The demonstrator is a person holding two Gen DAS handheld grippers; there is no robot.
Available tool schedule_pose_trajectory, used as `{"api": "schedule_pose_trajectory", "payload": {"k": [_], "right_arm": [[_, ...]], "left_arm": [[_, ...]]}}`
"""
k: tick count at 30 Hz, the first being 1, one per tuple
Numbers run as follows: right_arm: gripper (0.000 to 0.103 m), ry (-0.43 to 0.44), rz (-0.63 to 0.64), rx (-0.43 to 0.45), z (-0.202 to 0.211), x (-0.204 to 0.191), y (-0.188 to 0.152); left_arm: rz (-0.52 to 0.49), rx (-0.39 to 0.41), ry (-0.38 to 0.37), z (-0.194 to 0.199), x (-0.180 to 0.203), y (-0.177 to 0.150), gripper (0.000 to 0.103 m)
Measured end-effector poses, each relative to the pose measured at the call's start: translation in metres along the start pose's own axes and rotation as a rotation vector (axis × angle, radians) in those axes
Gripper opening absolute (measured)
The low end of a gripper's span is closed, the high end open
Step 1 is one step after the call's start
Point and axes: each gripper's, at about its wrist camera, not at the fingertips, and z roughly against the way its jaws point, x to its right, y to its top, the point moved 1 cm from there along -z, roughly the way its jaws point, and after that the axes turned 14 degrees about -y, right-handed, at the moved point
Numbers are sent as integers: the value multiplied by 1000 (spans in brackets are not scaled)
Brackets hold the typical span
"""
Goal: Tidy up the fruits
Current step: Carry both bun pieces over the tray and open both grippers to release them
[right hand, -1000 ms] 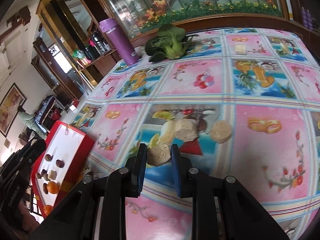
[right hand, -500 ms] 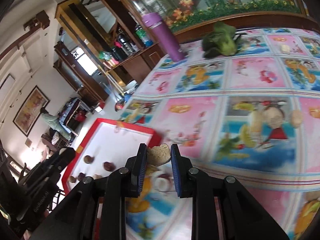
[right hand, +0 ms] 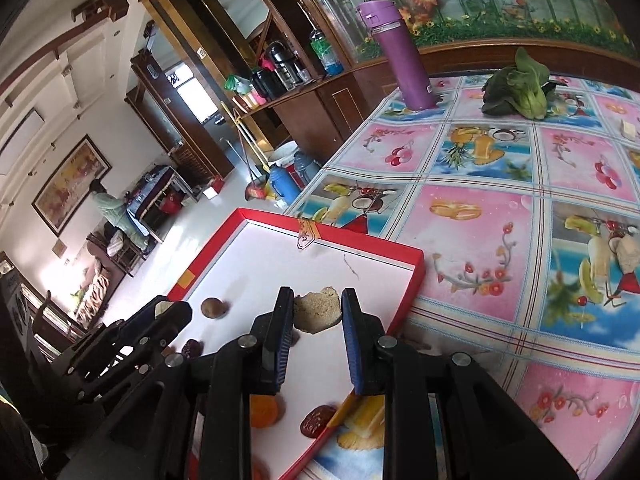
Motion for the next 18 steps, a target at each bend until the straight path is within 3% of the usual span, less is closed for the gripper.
{"api": "schedule_pose_trajectory", "payload": {"k": [3, 9, 13, 18], "right_arm": [[22, -42, 26, -2, -12, -5, 4], [22, -69, 39, -45, -42, -17, 8], [22, -72, 57, -78, -55, -25, 2], [22, -105, 109, -108, -64, -29, -6]], "left_arm": [[-8, -26, 36, -11, -18, 6, 27], [34, -117, 4, -44, -48, 37, 27], [38, -218, -36, -81, -47, 50, 27], [48, -313, -22, -116, -45, 46, 27]]}}
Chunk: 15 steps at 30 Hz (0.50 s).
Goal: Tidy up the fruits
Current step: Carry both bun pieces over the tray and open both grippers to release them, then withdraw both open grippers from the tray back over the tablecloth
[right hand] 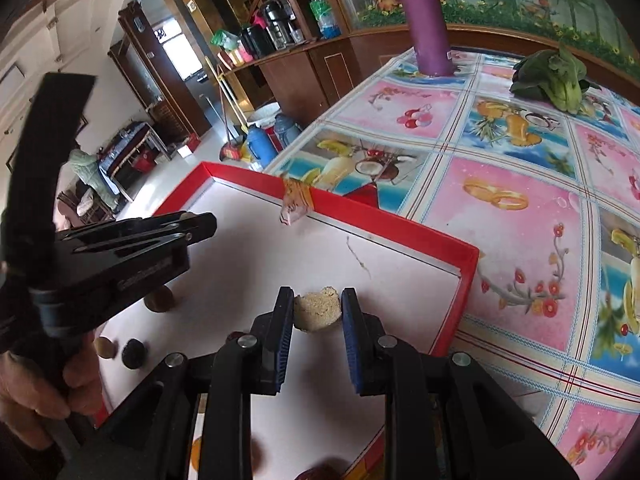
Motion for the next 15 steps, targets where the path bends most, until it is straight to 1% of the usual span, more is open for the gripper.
{"api": "schedule_pose_trajectory", "payload": {"k": [2, 4, 6, 10, 15], "right_arm": [[22, -4, 9, 1, -1, 1, 0], [22, -13, 18, 0, -1, 0, 0], [22, -36, 37, 2, -1, -3, -1], [23, -63, 74, 15, -1, -9, -2], [23, -59, 85, 19, 0, -9, -2]], "left_arm": [[3, -15, 6, -6, 0, -1, 27], [-9, -14, 20, -7, 2, -2, 27], [-20, -20, 33, -5, 3, -1, 27], [-62, -10, 85, -4, 9, -5, 28], [-101, -2, 129, -4, 13, -7, 28]]}}
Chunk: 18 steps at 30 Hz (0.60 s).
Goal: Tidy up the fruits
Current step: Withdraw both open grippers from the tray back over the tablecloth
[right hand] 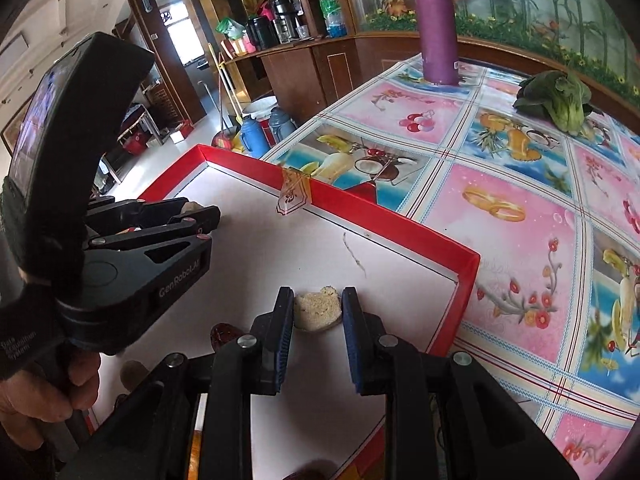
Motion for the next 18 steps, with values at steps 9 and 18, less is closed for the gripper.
{"api": "schedule_pose_trajectory", "payload": {"k": [9, 18], "right_arm": [[36, 135, -91, 96, 36, 38, 6], [37, -6, -277, 240, 85, 185, -18]], "left_arm": [[-24, 67, -38, 30, 9, -3, 39], [-122, 221, -146, 93, 75, 7, 57]]}}
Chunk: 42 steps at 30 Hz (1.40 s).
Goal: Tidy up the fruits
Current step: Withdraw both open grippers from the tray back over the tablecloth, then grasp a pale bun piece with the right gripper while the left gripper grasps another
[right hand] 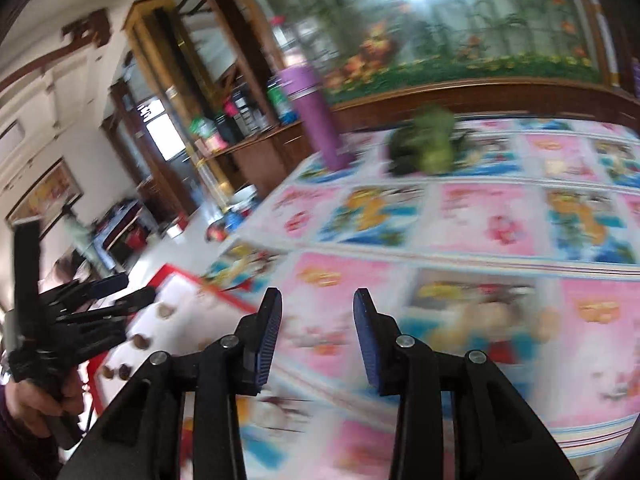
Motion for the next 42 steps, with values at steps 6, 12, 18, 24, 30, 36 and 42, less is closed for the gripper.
{"api": "schedule_pose_trajectory", "payload": {"k": [6, 12, 18, 24, 30, 36, 42], "right_arm": [[37, -174, -30, -40, 3, 82, 0], [37, -243, 84, -100, -10, 91, -8], [37, -273, 194, -141, -20, 77, -20], [37, -297, 179, -165, -31, 83, -18], [26, -312, 166, -166, -34, 89, -13], [26, -314, 10, -159, -23, 120, 1], [26, -291, -136, -135, -11, 145, 11]], "left_arm": [[-43, 27, -150, -5, 67, 16, 57], [-60, -9, -210, -29, 114, 16, 57], [-74, -32, -239, -38, 135, 11, 57], [-90, -32, -266, -42, 156, 15, 57], [-112, -31, -286, -54, 187, 26, 57], [-186, -15, -323, -72, 221, 31, 57], [-210, -38, -351, -97, 240, 30, 57]]}}
